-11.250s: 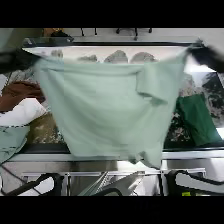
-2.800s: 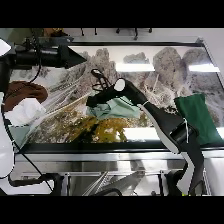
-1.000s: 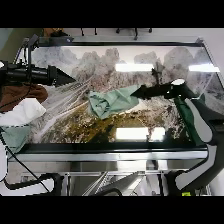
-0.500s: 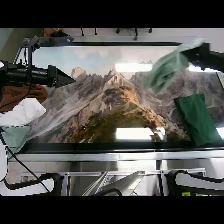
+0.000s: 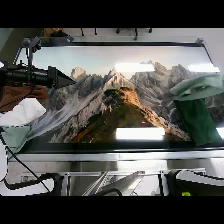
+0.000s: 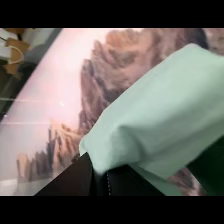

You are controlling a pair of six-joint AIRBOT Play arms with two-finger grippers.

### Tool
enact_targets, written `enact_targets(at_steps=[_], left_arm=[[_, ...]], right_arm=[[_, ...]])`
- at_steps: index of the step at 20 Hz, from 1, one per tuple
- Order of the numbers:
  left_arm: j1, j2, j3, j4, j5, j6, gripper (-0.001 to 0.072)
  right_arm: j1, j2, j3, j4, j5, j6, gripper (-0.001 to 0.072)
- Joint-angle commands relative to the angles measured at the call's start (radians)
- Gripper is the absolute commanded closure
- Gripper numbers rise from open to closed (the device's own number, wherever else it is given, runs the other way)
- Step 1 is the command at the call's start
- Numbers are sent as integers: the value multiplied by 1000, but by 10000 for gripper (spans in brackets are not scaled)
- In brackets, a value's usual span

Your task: Fold the shirts.

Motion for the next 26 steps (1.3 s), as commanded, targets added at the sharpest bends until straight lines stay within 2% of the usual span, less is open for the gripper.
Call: enact_targets(at_steps=[1, 3, 5, 10, 11, 13, 14, 15, 17, 18, 19, 20, 21, 23, 26], left_arm=[[0, 0, 0, 0, -3, 0, 687], [0, 0, 0, 0, -3, 1, 688], [-2, 0, -1, 0, -8, 11, 688], [-2, 0, -1, 1, -19, 19, 688], [-2, 0, -1, 2, -20, 19, 687], [-2, 0, -1, 2, -42, 19, 687], [-2, 0, -1, 2, -53, 19, 687], [-2, 0, -1, 2, -62, 19, 687], [-2, 0, -1, 2, -61, 19, 687], [-2, 0, -1, 1, -58, 19, 687], [-2, 0, -1, 0, -46, 19, 687], [-2, 0, -1, -1, -33, 19, 688], [-1, 1, 0, -1, -26, 19, 688], [-1, 13, -1, 1, -27, 17, 689], [-22, 84, -21, 11, 3, 15, 689]], right_arm=[[-38, 26, 0, -348, 180, 192, 693], [-39, 40, 0, -542, 267, 259, 693], [-39, 48, -9, -663, 325, 275, 693], [-39, 44, -171, -750, 422, 294, 690], [-39, 40, -208, -769, 428, 293, 633], [-39, 24, -249, -802, 435, 285, 118], [-39, 14, -248, -808, 441, 286, 72], [-39, 8, -241, -805, 443, 286, 72], [-37, -5, -195, -771, 425, 286, 75], [-37, -11, -161, -726, 401, 286, 107], [-36, -12, -127, -640, 357, 285, 333], [-35, -10, -108, -536, 306, 275, 530], [-29, -4, -103, -413, 248, 241, 669], [26, 14, -104, -248, 145, 179, 693], [234, 60, -159, -291, 62, 99, 694]])
